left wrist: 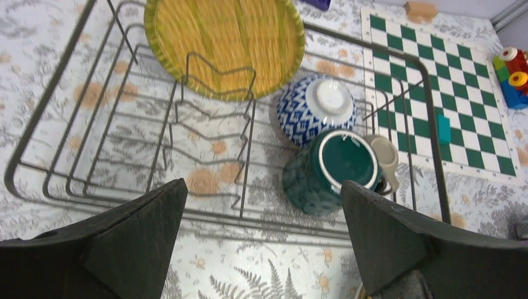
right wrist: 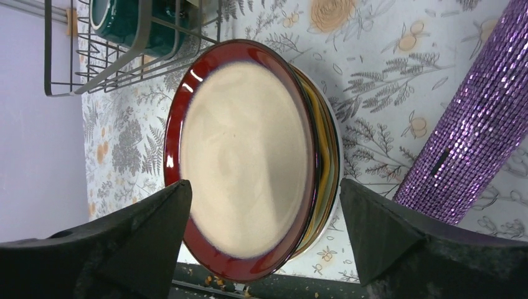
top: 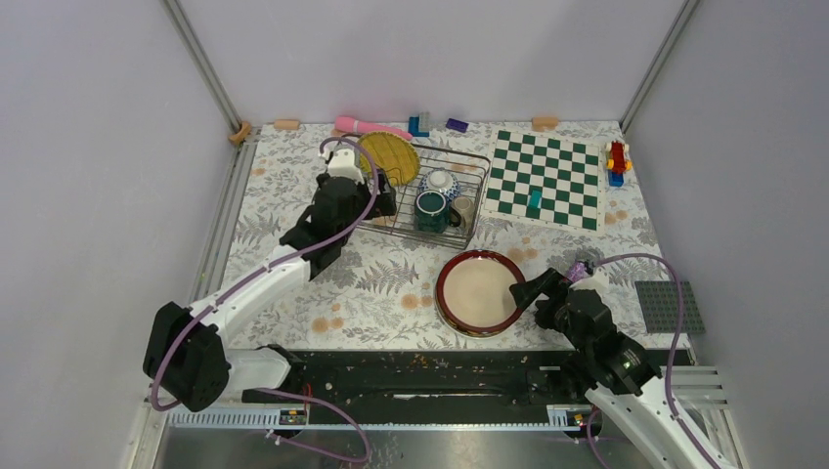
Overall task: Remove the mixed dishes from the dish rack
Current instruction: Place the plate at the center of the board, then pick up the plate from the dish rack.
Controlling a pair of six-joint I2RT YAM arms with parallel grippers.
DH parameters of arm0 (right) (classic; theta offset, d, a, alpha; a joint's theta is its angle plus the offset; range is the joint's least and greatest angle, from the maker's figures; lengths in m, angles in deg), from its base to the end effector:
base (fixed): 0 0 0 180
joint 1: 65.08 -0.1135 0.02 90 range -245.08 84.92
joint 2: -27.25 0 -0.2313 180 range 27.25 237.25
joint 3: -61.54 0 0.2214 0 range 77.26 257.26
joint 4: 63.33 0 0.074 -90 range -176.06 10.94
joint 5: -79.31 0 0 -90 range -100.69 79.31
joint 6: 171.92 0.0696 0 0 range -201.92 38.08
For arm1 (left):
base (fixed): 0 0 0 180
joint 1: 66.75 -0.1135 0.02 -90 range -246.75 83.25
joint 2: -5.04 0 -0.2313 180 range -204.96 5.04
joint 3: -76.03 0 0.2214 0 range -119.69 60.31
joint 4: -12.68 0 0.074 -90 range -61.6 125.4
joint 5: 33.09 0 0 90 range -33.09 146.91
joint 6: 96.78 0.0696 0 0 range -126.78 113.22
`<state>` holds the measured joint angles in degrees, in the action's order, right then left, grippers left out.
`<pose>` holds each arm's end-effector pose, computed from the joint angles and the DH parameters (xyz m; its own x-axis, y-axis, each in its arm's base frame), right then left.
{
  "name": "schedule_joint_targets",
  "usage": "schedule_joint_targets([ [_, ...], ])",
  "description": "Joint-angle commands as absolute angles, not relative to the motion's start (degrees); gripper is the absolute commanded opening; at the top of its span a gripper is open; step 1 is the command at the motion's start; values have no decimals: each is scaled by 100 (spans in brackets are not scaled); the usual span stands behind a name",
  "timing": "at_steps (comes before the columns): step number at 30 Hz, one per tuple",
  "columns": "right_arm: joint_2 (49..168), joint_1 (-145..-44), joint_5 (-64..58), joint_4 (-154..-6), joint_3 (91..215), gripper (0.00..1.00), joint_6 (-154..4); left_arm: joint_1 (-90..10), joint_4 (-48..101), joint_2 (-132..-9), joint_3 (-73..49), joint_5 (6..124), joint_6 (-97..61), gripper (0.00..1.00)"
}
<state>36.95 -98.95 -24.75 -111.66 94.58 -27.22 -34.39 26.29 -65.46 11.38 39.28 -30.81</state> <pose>0.1120 0.0548 0.1804 -0.4947 0.6214 -0.6075 0.0795 0.7285 0.6804 0.2608 -0.1403 0.2622 -0.3665 -0.2272 -0.9022 0.1310 0.9475 -0.2918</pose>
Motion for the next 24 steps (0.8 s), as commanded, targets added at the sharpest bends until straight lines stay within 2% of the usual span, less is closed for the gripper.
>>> schedule_joint_targets([
  [1, 3538, -9927, -2751, -11154, 9808, 99, -3163, -3727, 2655, -6840, 348, 4125, -2680, 99],
  [5, 3500, -9926, -2780, -11156, 9913, 100, -3446, -4216, 2671, -7186, -179, 4920, -2475, 99],
  [8, 3520, -9922, -2806, -11053, 9937, 100, -3653, -4533, 2627, -7559, -716, 5990, -1770, 99],
  [16, 3678, -9926, -2489, -10877, 9985, 99, -4103, -5400, 4165, -9288, -3406, 9129, 610, 99],
  [19, 3684, -9927, -2399, -10926, 10001, 100, -4115, -5569, 4987, -9762, -4060, 9622, 1787, 99],
  [24, 3760, -9926, -2238, -10922, 10008, 100, -4189, -5591, 5987, -10322, -4797, 9415, 3488, 99],
])
